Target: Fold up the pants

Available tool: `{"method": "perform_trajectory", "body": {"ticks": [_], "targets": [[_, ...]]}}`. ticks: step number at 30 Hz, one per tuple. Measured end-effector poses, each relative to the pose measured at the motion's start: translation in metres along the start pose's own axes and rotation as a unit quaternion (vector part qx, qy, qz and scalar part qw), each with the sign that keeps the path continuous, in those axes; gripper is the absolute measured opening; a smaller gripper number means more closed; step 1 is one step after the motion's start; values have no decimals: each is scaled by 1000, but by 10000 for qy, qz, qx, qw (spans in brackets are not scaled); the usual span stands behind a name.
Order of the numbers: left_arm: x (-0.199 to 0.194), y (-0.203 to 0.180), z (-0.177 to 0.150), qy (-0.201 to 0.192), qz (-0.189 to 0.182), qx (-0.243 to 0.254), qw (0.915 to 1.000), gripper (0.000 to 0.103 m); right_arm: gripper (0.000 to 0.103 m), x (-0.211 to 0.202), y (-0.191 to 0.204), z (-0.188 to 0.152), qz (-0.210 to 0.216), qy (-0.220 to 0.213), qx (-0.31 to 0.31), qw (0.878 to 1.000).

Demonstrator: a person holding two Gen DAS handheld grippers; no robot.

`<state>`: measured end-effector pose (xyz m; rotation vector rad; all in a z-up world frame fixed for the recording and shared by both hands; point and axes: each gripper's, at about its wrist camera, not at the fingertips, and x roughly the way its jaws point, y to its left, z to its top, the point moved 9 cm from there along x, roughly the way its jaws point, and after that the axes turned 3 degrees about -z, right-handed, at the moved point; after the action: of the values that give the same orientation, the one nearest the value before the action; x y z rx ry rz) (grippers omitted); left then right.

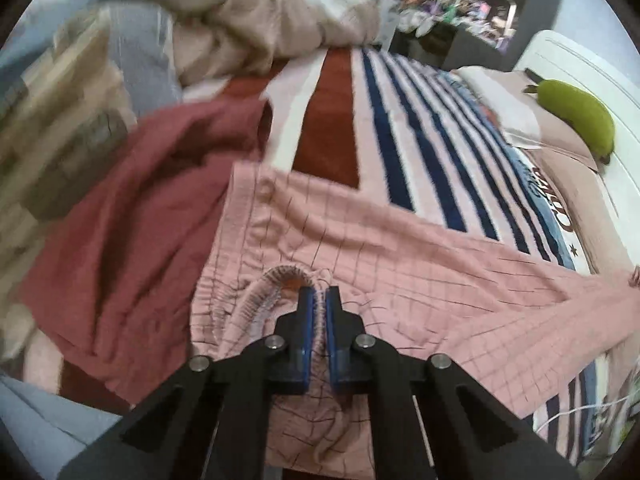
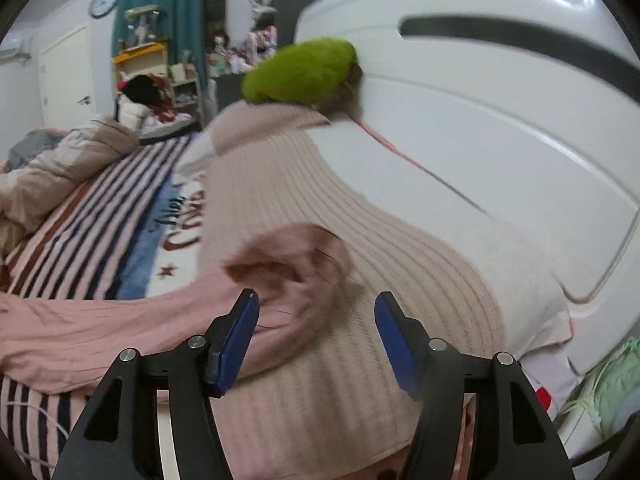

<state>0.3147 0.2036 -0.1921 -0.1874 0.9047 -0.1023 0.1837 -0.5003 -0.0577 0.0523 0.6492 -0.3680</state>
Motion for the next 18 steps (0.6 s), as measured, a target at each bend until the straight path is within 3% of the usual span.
{"method": "perform_trajectory", "body": {"ticks": [3,7,10,13,18], "targets": [[-24,-9,10,-422,-60,102,9990,3,61,-10,35,9,334,-155,-336,9988],[-54,-11,29,-967,24,151,9952,3,61,2,99,14,1275,63,-779,9888],[-69,-13,36,-1210,-29,211,9924,3,61,28,154,5,1767,433,-1544,9711],[-79,-8,32,-1380,189,243,9900,3,60,56,191,-9,2081,866,-1914,9553],[-76,10,16,-1341,489,212,9895,3,59,96,241,-43,2313,1274,-2753,9244]]}}
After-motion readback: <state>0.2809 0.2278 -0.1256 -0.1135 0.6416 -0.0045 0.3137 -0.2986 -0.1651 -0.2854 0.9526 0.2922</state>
